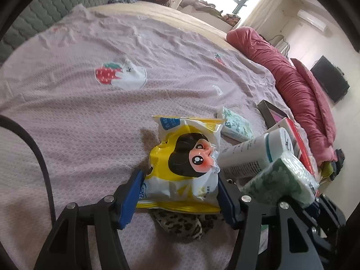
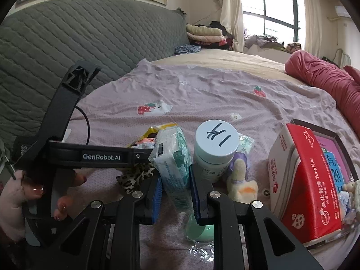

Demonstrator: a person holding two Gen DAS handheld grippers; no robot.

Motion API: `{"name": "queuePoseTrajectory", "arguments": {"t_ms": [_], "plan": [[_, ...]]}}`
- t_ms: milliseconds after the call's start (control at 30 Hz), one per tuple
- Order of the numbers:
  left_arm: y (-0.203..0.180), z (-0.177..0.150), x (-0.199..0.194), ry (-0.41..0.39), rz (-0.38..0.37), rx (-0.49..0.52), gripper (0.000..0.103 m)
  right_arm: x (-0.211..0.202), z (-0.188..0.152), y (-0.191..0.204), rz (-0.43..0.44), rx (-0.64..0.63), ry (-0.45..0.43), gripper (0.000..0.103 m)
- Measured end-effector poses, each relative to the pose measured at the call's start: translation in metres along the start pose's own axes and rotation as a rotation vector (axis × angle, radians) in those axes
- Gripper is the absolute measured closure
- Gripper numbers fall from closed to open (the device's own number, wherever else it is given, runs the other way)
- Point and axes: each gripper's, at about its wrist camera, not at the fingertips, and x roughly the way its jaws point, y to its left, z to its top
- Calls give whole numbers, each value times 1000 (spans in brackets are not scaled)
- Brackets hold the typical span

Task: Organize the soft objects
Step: 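Carry the snack bag in left tool and tissue packet in right tool over the tray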

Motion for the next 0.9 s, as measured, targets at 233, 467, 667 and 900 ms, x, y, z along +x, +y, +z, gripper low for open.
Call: {"name": "queuePoseTrajectory", "arguments": {"t_ms": [233, 467, 667, 900], "plan": [[-13, -4, -14, -16, 50, 27, 40, -9, 3, -5, 10, 16, -21, 80], [-24, -8, -30, -44, 92, 50, 41, -18, 6, -11, 17, 37, -35, 80], [-33, -8, -42, -69, 112, 61, 41, -27, 6, -12, 17, 35, -54, 80], [-42, -10, -53, -84, 122, 73, 41, -40, 9, -12, 18, 28, -85, 80]]}}
